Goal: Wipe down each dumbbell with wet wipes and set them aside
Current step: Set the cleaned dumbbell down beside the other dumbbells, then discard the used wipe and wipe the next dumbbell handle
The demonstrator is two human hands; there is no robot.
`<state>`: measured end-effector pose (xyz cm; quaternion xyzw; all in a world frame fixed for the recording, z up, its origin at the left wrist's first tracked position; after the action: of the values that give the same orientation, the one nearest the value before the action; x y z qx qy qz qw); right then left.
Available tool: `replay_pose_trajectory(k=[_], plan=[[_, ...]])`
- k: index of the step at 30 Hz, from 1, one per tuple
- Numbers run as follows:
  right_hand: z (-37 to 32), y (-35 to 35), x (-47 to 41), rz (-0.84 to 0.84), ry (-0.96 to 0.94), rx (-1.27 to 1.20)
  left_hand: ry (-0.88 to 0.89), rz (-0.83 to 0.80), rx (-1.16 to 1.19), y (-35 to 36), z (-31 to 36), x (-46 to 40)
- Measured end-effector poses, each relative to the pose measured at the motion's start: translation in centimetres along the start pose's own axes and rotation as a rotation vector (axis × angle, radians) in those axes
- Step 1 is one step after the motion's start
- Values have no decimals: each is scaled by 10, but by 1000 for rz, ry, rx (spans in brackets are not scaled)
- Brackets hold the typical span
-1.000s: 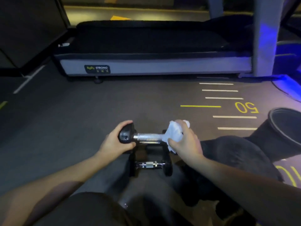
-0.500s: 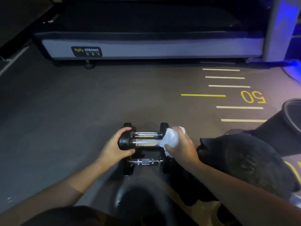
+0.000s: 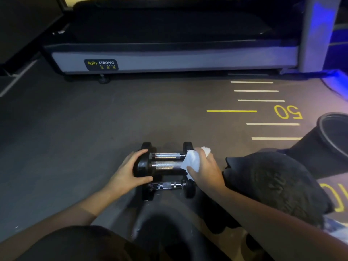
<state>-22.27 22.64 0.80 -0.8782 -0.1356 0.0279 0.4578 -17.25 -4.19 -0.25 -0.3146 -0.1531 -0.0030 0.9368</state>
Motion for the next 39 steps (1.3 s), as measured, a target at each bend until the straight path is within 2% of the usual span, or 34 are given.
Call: replay_pose_trajectory(k=[4, 11, 20, 25, 31, 39], plan=[[-13, -16, 7, 39, -81, 37, 56, -61, -59, -12, 32, 9], [-49, -60, 15, 96, -148, -156, 205, -60, -128, -35, 123, 18], [-66, -185, 66, 153, -309, -75, 435, -122, -221, -25, 253, 57], [-34, -258, 119, 239, -266, -11, 620, -198, -209, 25, 338, 85], [26, -327, 198, 358, -172, 52, 802, -312, -224, 95, 403, 118], [121, -371, 291, 399, 4, 95, 861, -441, -295, 181, 438, 154]])
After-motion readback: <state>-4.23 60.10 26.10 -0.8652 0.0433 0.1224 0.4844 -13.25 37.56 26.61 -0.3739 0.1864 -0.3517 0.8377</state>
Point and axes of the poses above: each hand's wrist, its own x-axis away from the middle knuckle, its own y-axis out of the palm, z = x × y, the point moved 7 cm from there along -x, towards the middle knuckle, and after that the axes turned 9 degrees about -y, right-handed, at the moved point
